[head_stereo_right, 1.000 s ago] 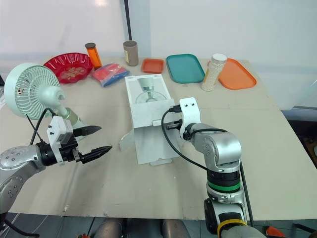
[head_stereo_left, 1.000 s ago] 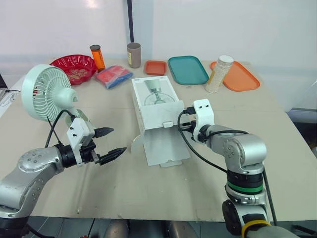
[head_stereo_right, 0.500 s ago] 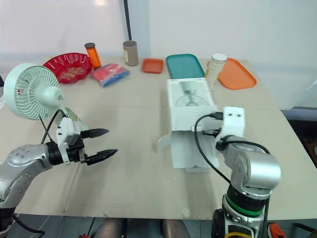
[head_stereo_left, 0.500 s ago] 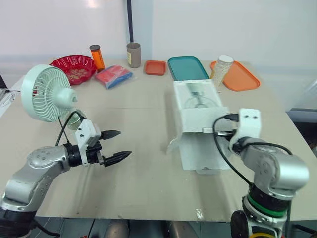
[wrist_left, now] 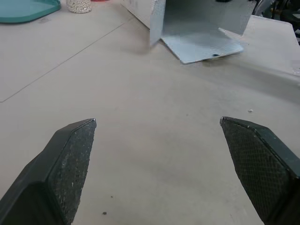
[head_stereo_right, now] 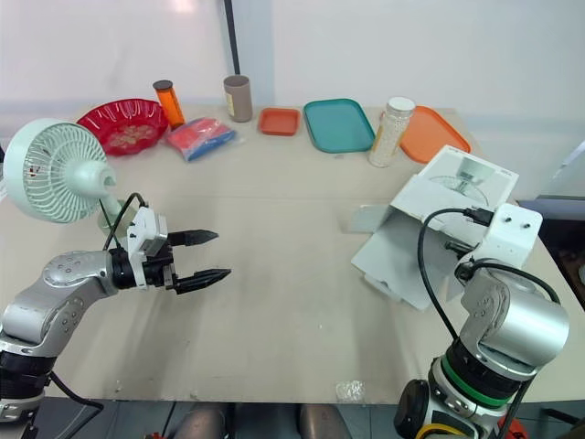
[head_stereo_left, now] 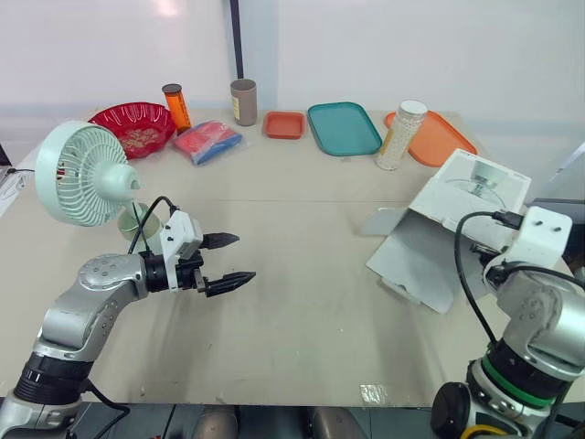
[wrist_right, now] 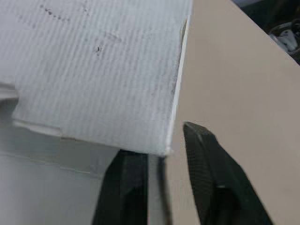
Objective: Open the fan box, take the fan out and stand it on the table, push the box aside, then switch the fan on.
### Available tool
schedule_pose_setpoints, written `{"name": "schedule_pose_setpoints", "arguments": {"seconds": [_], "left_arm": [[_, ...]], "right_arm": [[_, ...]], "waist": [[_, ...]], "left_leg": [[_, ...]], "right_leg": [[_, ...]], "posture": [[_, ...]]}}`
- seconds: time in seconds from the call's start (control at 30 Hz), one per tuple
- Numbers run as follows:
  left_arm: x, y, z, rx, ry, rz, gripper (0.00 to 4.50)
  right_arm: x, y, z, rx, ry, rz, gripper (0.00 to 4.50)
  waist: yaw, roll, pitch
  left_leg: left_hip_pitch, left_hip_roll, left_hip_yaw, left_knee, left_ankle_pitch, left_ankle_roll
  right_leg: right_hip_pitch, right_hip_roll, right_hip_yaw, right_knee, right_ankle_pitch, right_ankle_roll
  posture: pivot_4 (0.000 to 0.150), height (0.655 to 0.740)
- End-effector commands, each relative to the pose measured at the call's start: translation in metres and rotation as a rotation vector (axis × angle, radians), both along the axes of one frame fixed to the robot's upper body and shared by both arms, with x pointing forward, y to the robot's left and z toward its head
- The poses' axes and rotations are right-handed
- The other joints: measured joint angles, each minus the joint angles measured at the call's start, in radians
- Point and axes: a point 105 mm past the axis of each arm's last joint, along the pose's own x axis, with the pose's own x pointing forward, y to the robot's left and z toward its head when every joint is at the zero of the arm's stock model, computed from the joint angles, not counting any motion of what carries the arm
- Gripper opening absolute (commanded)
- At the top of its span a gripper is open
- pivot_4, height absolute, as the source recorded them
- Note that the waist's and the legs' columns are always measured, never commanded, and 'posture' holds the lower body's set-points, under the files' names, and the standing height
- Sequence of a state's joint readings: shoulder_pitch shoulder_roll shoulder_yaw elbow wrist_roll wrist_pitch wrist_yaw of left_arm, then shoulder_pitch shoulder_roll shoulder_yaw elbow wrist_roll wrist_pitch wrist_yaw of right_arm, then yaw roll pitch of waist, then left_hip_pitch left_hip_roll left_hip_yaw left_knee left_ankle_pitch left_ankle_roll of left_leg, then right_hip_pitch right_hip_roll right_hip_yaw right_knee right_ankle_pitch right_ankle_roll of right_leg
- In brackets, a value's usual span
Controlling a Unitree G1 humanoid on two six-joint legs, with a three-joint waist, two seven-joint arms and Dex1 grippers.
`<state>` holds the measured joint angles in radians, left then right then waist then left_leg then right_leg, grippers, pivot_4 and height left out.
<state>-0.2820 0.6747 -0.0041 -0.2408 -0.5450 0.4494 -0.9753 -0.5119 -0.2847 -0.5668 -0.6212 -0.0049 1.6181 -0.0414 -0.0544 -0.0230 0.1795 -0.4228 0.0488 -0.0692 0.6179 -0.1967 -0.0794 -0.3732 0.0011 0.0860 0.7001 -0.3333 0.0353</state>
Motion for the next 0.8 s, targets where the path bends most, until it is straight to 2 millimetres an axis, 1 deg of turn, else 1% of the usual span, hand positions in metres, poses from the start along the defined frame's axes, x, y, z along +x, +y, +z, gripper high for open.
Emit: {"name": "schedule_pose_setpoints", "arguments": {"seconds": [0.03, 0.07, 0.1, 0.13, 0.17, 0.2, 0.27, 0.33, 0.43, 0.5, 0.53, 0.57, 0.63, 0.7, 0.77, 0.8], "left_arm": [[-0.002, -0.001, 0.007, -0.005, -0.036, -0.008, 4.50], [-0.002, -0.001, 0.007, -0.004, -0.035, -0.007, 4.50], [-0.001, -0.002, 0.007, -0.002, -0.036, -0.007, 4.50], [-0.001, -0.002, 0.008, -0.002, -0.037, -0.006, 4.50], [0.000, -0.002, 0.008, -0.003, -0.037, -0.006, 4.50], [0.000, -0.003, 0.009, -0.004, -0.041, -0.006, 4.50], [0.001, -0.004, 0.010, -0.006, -0.046, -0.011, 4.50], [0.001, -0.005, 0.011, -0.008, -0.050, -0.016, 4.50], [0.001, -0.005, 0.014, -0.013, -0.048, -0.024, 4.50], [-0.005, -0.005, 0.015, -0.006, -0.032, -0.049, 4.50], [-0.009, -0.005, 0.016, 0.000, -0.033, -0.057, 4.50], [-0.010, -0.005, 0.016, 0.004, -0.035, -0.061, 4.50], [-0.013, -0.003, 0.019, 0.002, -0.038, -0.061, 4.50], [-0.017, 0.000, 0.023, -0.002, -0.041, -0.053, 4.50], [-0.020, 0.004, 0.025, -0.002, -0.043, -0.036, 4.50], [-0.023, 0.007, 0.024, 0.007, -0.046, -0.017, 4.50]], "right_arm": [[0.005, 0.009, 0.007, -0.050, 0.008, 0.158, 2.68], [0.003, 0.010, 0.002, -0.066, 0.042, 0.216, 2.88], [-0.002, 0.012, -0.004, -0.089, 0.085, 0.277, 3.48], [-0.007, 0.017, -0.009, -0.113, 0.130, 0.365, 4.24], [-0.011, 0.021, -0.013, -0.127, 0.164, 0.426, 4.48], [-0.016, 0.028, -0.014, -0.147, 0.194, 0.506, 4.48], [-0.024, 0.038, -0.009, -0.172, 0.216, 0.633, 4.48], [-0.029, 0.043, -0.003, -0.178, 0.222, 0.708, 4.48], [-0.029, 0.051, 0.014, -0.197, 0.173, 0.778, 4.48], [-0.032, 0.072, 0.031, -0.215, 0.097, 0.938, 4.48], [-0.036, 0.087, 0.037, -0.220, 0.053, 1.047, 4.48], [-0.038, 0.097, 0.041, -0.223, 0.026, 1.118, 4.48], [-0.040, 0.113, 0.045, -0.241, -0.015, 1.225, 4.48], [-0.036, 0.128, 0.048, -0.211, -0.085, 1.312, 4.48], [-0.033, 0.142, 0.046, -0.178, -0.128, 1.386, 4.48], [-0.029, 0.150, 0.041, -0.168, -0.133, 1.434, 4.48]], "waist": [[0.003, 0.000, 0.000], [0.004, 0.000, 0.000], [0.010, 0.000, 0.000], [0.011, 0.000, 0.000], [0.010, 0.000, 0.000], [0.010, 0.000, 0.000], [0.009, 0.000, 0.000], [0.005, 0.000, 0.000], [0.003, 0.000, 0.000], [0.003, 0.000, 0.000], [0.003, 0.000, 0.000], [0.005, 0.000, 0.000], [0.006, 0.000, 0.000], [0.007, -0.001, 0.001], [0.005, -0.002, 0.001], [0.003, -0.002, 0.001]], "left_leg": [[0.000, 0.000, 0.000, 0.000, 0.000, 0.000], [0.000, 0.000, 0.000, 0.000, 0.000, 0.000], [0.000, 0.000, 0.000, 0.000, 0.000, 0.000], [-0.001, -0.001, -0.001, 0.000, 0.000, 0.000], [-0.001, -0.002, -0.001, 0.000, 0.000, 0.000], [-0.001, -0.002, -0.001, 0.000, 0.000, 0.000], [-0.001, -0.002, -0.001, 0.000, 0.000, 0.000], [-0.001, -0.002, 0.000, 0.001, 0.000, 0.001], [0.000, -0.001, -0.001, 0.001, 0.000, 0.002], [0.001, -0.001, -0.001, 0.001, 0.001, 0.002], [0.001, -0.001, -0.001, 0.001, 0.001, 0.002], [0.001, -0.001, -0.001, 0.001, 0.001, 0.002], [0.000, -0.001, -0.001, 0.001, 0.000, 0.002], [0.000, -0.001, -0.001, 0.001, 0.000, 0.002], [0.000, -0.001, -0.001, 0.001, 0.000, 0.002], [0.000, -0.001, -0.001, 0.002, 0.000, 0.002]], "right_leg": [[0.000, 0.000, 0.000, 0.000, 0.000, 0.000], [0.000, 0.000, 0.000, 0.000, 0.000, 0.000], [0.000, 0.000, 0.000, -0.001, 0.000, 0.000], [0.001, -0.001, 0.000, -0.001, -0.001, 0.001], [0.001, -0.001, 0.000, -0.002, -0.001, 0.001], [0.001, -0.001, 0.000, -0.001, -0.001, 0.001], [0.001, -0.002, 0.000, -0.001, -0.001, 0.002], [0.001, -0.002, 0.000, -0.001, -0.001, 0.002], [0.002, 0.000, 0.001, -0.001, 0.000, 0.001], [0.002, 0.001, 0.001, -0.001, 0.000, 0.001], [0.002, 0.000, 0.001, -0.001, 0.000, 0.001], [0.002, 0.000, 0.001, -0.001, -0.001, 0.001], [0.002, 0.000, 0.001, -0.001, -0.001, 0.002], [0.002, 0.000, 0.000, -0.002, -0.001, 0.002], [0.002, 0.000, 0.000, -0.002, -0.001, 0.002], [0.002, 0.000, 0.000, -0.002, -0.001, 0.001]], "posture": [[0.150, 0.7400], [0.150, 0.7400], [0.150, 0.7400], [0.150, 0.7400], [0.150, 0.7400], [0.150, 0.7400], [0.150, 0.7400], [0.150, 0.7400], [0.150, 0.7400], [0.150, 0.7400], [0.150, 0.7400], [0.150, 0.7400], [0.150, 0.7400], [0.150, 0.7400], [0.150, 0.7400], [0.150, 0.7400]]}}
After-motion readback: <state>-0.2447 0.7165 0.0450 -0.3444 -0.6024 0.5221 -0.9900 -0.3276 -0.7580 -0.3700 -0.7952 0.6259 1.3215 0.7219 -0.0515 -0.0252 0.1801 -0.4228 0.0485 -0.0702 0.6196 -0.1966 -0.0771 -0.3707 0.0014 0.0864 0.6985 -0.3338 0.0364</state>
